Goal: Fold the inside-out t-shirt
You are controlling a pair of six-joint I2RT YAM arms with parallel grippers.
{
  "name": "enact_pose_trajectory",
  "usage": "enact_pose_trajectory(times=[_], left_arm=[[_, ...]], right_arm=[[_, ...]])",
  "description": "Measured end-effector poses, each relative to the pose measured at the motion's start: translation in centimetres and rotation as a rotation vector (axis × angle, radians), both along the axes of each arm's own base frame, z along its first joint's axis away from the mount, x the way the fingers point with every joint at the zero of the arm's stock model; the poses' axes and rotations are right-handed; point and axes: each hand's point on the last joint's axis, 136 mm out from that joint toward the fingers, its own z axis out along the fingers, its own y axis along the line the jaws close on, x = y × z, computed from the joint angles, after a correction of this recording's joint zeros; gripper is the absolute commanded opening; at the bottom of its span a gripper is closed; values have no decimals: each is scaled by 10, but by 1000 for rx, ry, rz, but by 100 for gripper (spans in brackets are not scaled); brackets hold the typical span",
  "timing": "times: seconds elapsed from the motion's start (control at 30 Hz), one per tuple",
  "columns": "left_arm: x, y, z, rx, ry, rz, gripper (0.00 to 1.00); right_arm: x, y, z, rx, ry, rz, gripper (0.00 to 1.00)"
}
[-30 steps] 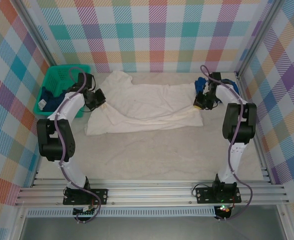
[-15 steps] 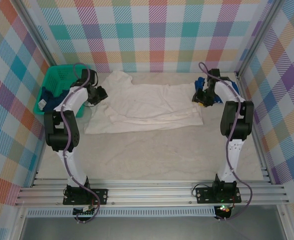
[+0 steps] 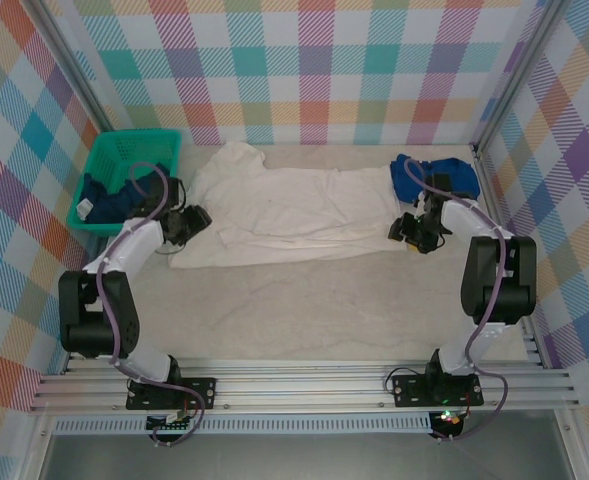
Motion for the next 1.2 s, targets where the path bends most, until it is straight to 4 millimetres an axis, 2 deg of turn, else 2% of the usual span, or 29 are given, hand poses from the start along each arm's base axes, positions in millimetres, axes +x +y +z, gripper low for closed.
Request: enact_pose_trajectory(times=[0.1, 0.2, 0.27, 0.33, 0.4, 0.53, 0.6, 0.73, 0.9, 1.03, 1.2], left_arm=[[-10, -3, -25, -12, 55, -9, 52], [-5, -4, -43, -17, 82, -13, 52], [-2, -4, -51, -15, 91, -12, 52], [-1, -4, -59, -15, 101, -12, 52], [-4, -3, -66, -12, 107, -10, 52], [-23, -1, -86, -3, 145, -6, 52], [-26, -2, -81, -5, 115, -9, 52], [-52, -9, -84, -3, 111, -29, 52], [-87, -24, -86, 9, 104, -75, 53], [-105, -25, -84, 3, 112, -70, 54], [-112, -25, -80, 9, 145, -68, 56]], right_arm=[[8, -2, -13, 13, 6, -14, 55], [17, 1, -31, 37, 31, -26, 51], [22, 2, -38, 51, 40, -34, 42], [29, 2, -35, 67, 28, -45, 28], [32, 2, -37, 70, 22, -47, 19], [20, 0, -42, 53, 37, -47, 11], [4, -3, -41, 35, 46, -52, 10], [-44, -7, -42, 3, 108, -67, 13], [-83, -20, -41, -67, 165, -96, 28], [-85, -36, -35, -122, 158, -131, 42], [-68, -37, -14, -136, 78, -128, 46]])
